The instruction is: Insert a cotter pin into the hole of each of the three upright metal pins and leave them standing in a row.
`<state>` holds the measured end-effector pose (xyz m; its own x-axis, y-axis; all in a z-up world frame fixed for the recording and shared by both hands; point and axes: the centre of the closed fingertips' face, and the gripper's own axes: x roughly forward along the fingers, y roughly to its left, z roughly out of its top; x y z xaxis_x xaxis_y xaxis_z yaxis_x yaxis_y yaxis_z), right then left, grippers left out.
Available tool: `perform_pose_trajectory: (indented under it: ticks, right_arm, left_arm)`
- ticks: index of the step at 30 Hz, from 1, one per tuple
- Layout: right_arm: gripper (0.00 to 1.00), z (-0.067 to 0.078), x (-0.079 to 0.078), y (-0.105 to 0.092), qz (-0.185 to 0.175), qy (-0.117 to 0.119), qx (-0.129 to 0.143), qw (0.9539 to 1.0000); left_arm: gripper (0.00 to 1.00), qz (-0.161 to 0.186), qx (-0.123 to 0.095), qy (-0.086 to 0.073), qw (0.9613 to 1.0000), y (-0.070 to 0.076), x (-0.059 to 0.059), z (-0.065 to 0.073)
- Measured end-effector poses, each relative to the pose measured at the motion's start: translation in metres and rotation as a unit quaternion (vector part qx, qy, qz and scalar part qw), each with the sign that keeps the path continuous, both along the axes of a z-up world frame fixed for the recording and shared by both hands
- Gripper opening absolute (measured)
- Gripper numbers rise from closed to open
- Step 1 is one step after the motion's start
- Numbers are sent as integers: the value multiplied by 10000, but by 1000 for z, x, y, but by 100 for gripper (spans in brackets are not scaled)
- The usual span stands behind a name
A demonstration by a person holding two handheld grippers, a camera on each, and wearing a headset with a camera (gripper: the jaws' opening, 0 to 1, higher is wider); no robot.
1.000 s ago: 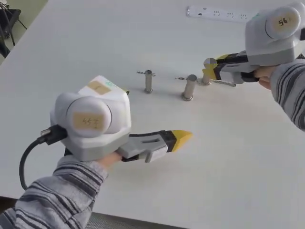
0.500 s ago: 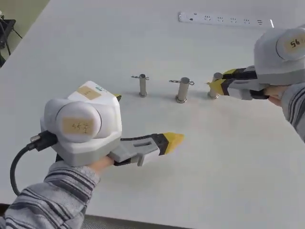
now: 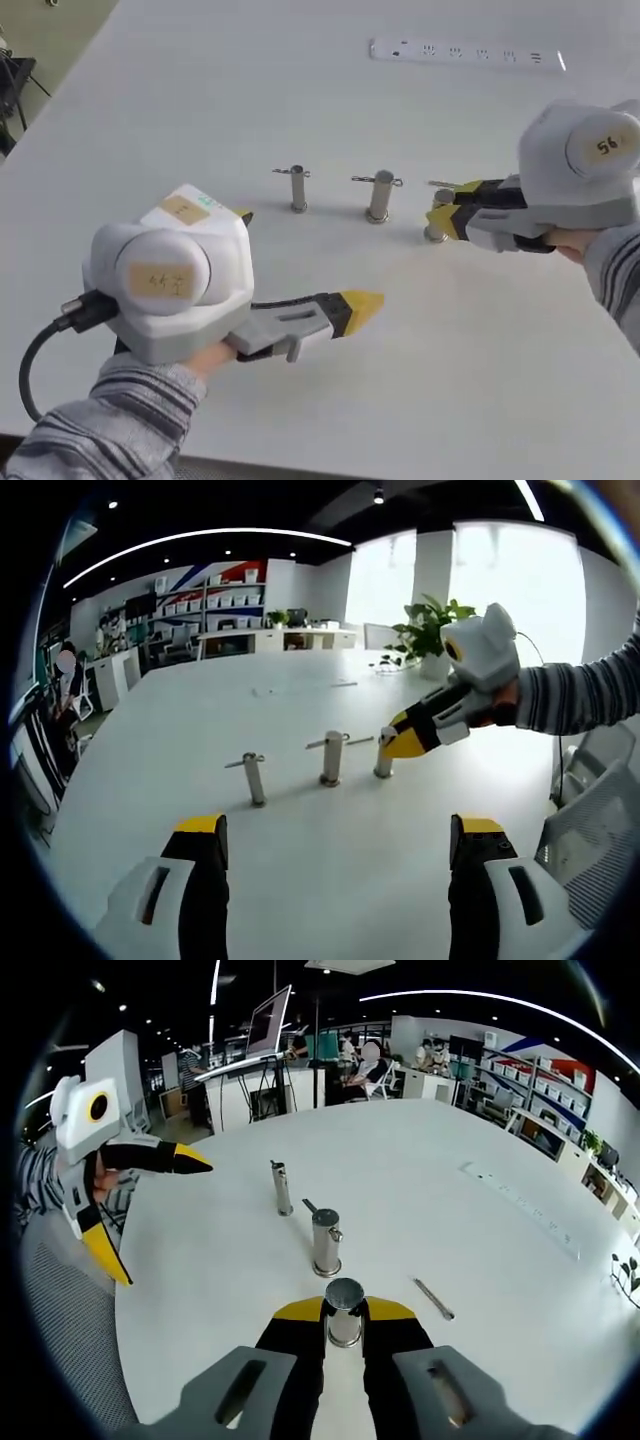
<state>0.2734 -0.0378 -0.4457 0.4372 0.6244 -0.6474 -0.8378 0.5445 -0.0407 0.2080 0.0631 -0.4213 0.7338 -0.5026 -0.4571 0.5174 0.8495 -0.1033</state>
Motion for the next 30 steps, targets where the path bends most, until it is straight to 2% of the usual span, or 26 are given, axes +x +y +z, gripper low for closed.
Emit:
perform_pose_trajectory:
  ticks: [8,14,18,22,30]
  right_arm:
    - [8,-5,-11,11,76,48,55,9999]
    - [8,-5,-12,16,112,19,187,9998]
    - [8,-5,-15,17,180,-30,149,9997]
    - [8,-6,-18,18,165,3,288,9995]
    - [9,-8,-19,18,319,-159,284,9990]
  left_arm:
    - [91,16,-3,-10,10000,1,-2,2]
    - [90,26,10,-7,10000,2,-3,2]
    - [90,23,18,-7,10000,2,-4,2]
    - [90,31,27,2,10000,2,-4,1]
    - [90,24,37,33,10000,1,-6,0]
